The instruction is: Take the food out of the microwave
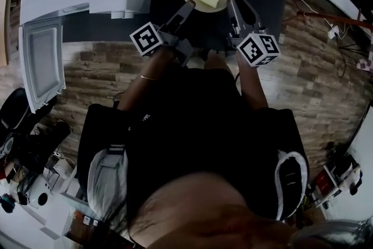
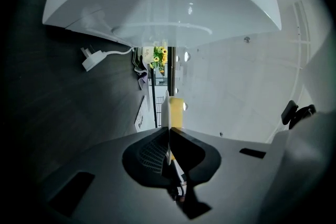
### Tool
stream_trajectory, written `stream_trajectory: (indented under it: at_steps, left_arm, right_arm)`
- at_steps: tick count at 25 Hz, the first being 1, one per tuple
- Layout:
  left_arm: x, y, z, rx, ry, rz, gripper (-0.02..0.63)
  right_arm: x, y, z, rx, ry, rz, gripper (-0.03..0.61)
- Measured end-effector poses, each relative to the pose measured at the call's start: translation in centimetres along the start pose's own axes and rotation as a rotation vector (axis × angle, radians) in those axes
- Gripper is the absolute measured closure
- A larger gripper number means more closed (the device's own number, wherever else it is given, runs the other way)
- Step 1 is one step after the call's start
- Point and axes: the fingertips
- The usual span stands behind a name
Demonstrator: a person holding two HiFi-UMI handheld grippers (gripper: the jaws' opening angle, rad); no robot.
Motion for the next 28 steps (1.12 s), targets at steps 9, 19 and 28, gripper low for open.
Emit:
stream_trajectory:
  at_steps: [9,19,28]
  left_arm:
    - [0.0,0.2,2.1,0.007,0.045,-0.021,0.598]
    - [-0.1,0.3,4.5,0.030,0.093,-0.036,0.598]
    - [-0.1,0.7,6.3,0.052,0.127,-0.048,0.598]
  right_arm:
    - [-1.3,-1.5,-1.5,-0.005,-0.002,0.059,0.525]
    - [-2.7,-3.1,-3.3,-0.015,-0.014,0.115,0.525]
    - [-3.9,-4.5,-4.5,-0.035,-0.022,0.159,0.525]
Point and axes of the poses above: the fingertips, and each gripper's own axes: x backward along the fingers, z to its left, y out of its top, and after that the axes turned 12 degrees about -x, right-handed
